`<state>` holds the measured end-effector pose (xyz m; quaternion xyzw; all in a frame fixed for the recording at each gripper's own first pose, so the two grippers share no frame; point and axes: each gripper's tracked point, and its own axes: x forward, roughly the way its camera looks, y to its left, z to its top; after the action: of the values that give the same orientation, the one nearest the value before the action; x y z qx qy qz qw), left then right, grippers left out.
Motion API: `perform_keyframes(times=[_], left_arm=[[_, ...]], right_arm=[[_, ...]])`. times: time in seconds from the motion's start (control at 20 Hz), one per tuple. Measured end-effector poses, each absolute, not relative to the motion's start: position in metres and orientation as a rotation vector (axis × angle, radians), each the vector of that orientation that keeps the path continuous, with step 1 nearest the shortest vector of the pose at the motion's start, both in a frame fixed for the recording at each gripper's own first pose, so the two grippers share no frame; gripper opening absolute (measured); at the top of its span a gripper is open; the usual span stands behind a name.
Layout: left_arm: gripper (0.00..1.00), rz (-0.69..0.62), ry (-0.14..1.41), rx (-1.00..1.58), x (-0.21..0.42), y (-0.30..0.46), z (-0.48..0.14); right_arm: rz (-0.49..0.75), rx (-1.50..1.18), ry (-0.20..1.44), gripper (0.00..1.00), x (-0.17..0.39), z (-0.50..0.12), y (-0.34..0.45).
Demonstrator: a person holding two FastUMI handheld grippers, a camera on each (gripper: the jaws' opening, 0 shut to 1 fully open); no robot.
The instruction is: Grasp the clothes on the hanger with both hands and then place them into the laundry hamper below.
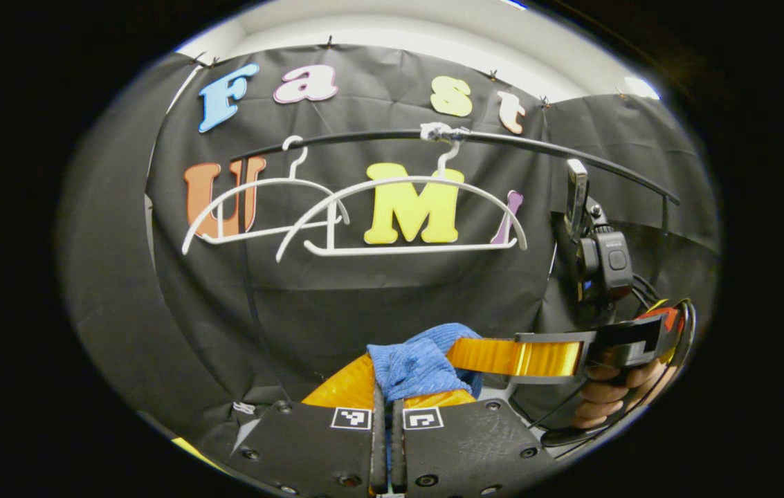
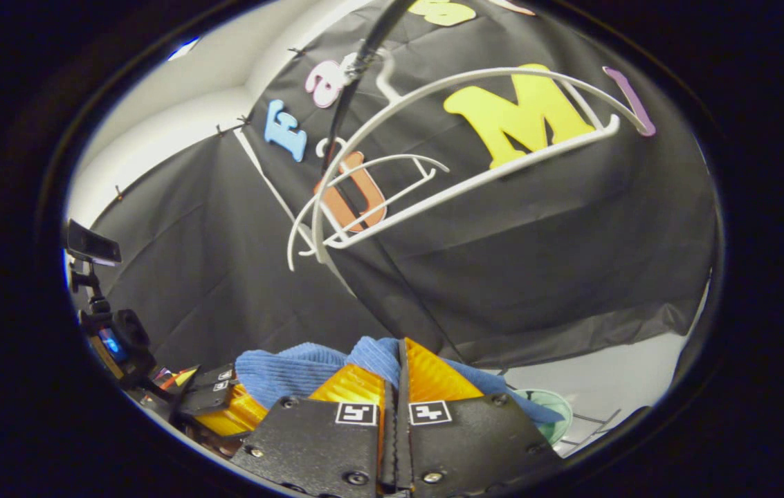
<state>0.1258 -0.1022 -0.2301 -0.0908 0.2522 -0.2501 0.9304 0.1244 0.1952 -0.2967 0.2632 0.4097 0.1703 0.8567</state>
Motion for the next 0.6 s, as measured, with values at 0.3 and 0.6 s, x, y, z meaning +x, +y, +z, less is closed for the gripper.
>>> perform_keyframes(times=[0.3,0.6], left_arm=[[0.03,-0.546,0.656,-0.258,0.111,-0.128,-0.297],[0.03,-0.547,0.771,-0.312,0.104,-0.142,-0.352]], right_arm=[[0.246,0.599,1.0,0.04,0.104,-0.373,0.161],[0.18,0.543,1.094,0.04,0.083,-0.425,0.134]])
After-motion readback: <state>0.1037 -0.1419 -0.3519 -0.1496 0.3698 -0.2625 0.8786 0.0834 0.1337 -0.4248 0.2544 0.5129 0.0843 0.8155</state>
